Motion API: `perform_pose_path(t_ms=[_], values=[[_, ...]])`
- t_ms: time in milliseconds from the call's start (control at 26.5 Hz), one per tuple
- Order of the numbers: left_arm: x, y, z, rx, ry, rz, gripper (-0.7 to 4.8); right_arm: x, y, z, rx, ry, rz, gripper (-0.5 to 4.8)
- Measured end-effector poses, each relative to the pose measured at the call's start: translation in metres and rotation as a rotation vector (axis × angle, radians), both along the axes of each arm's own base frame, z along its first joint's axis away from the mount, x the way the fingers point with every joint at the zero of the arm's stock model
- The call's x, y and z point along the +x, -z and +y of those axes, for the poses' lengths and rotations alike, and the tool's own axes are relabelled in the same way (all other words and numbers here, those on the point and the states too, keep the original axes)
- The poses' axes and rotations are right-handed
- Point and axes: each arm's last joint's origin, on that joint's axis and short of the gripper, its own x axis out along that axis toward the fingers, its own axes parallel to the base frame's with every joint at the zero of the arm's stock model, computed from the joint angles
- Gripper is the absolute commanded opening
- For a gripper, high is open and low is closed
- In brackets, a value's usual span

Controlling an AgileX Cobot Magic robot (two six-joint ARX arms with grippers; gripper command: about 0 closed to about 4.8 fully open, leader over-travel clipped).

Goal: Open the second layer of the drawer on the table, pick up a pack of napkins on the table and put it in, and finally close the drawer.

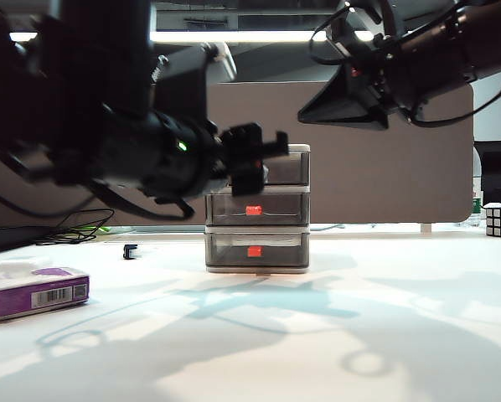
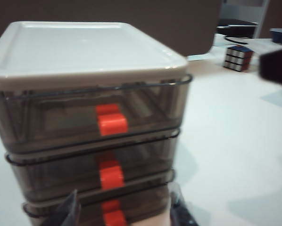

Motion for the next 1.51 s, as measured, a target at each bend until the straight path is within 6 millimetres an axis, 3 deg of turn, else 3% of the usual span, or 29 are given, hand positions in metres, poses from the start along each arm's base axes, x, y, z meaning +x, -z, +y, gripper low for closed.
perform_pose_path(t_ms=[151,264,453,604,1170,1359,1435,1510], values=[[0.008,0.014,-0.013,0.014,-0.092,0.023,2.32,0.004,0.003,0.002,-0.020,-0.024,-0.001,-0.05],[0.017,0.015,-0.022,-0.020,-0.125,0.021,1.78,0.005,0.005,0.001,-0.021,-0.078,-0.001,-0.05],[0.028,0.018,-0.033,-0.027,-0.141,0.026,1.79,0.021,0.013,-0.009,-0.016,-0.126,0.070,-0.05],[0.030,0.019,-0.034,-0.057,-0.195,0.069,1.79,0.030,0.004,-0.007,-0.001,-0.161,0.043,-0.05],[0.043,0.022,-0.050,-0.059,-0.201,0.097,1.79,0.034,-0.004,-0.006,-0.006,-0.167,0.003,-0.05],[0.043,0.022,-0.050,-0.058,-0.201,0.098,1.77,0.040,0.015,-0.004,-0.023,-0.167,0.073,-0.05],[0.043,0.023,-0.050,-0.058,-0.202,0.098,1.61,0.042,0.019,-0.003,-0.026,-0.168,0.086,-0.05],[0.042,0.023,-0.050,-0.056,-0.202,0.100,1.07,0.042,0.021,-0.003,-0.030,-0.163,0.093,-0.05]])
